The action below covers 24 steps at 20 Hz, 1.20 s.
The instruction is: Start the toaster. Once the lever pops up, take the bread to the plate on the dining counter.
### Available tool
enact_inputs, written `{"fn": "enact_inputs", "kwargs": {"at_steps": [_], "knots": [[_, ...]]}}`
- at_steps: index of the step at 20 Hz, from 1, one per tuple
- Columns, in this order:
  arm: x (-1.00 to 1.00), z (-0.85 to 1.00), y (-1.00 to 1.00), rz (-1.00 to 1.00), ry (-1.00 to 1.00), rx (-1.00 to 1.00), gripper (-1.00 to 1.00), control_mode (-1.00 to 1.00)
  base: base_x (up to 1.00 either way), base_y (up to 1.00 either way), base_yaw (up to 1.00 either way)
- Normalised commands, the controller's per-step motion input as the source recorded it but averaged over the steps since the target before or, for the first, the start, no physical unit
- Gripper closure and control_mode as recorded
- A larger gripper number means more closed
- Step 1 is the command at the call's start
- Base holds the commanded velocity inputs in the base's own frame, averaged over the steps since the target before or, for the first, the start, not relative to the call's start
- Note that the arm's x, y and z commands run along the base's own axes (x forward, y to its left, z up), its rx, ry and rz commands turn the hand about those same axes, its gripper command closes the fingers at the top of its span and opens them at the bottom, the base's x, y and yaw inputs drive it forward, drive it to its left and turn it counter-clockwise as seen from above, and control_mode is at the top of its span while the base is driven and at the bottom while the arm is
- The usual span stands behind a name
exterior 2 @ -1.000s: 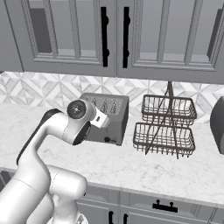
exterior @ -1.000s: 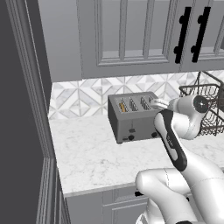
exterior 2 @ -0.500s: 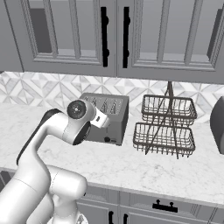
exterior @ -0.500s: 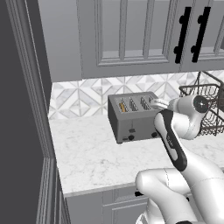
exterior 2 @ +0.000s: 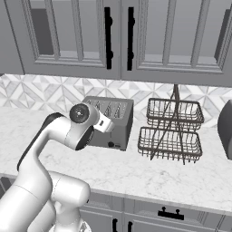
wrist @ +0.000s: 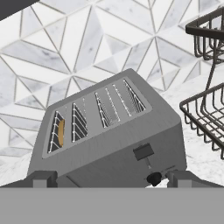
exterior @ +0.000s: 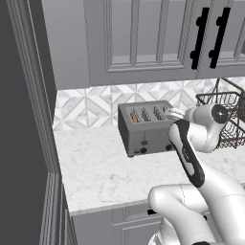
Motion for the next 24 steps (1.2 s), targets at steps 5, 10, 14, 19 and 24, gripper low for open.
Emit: {"fn": "enact_inputs", "kwargs": {"at_steps": [5, 10, 14, 19, 24], "knots": [[0.0, 0.0, 0.0, 0.0, 0.0, 0.0, -1.0, -1.0, 0.0, 0.0, 0.0], [0.0, 0.0, 0.0, 0.0, 0.0, 0.0, -1.0, -1.0, 0.0, 0.0, 0.0], [0.0, 0.0, 0.0, 0.0, 0.0, 0.0, -1.0, -1.0, 0.0, 0.0, 0.0], [0.0, 0.0, 0.0, 0.0, 0.0, 0.0, -1.0, -1.0, 0.0, 0.0, 0.0], [0.0, 0.0, 0.0, 0.0, 0.0, 0.0, -1.0, -1.0, 0.0, 0.0, 0.0]]}}
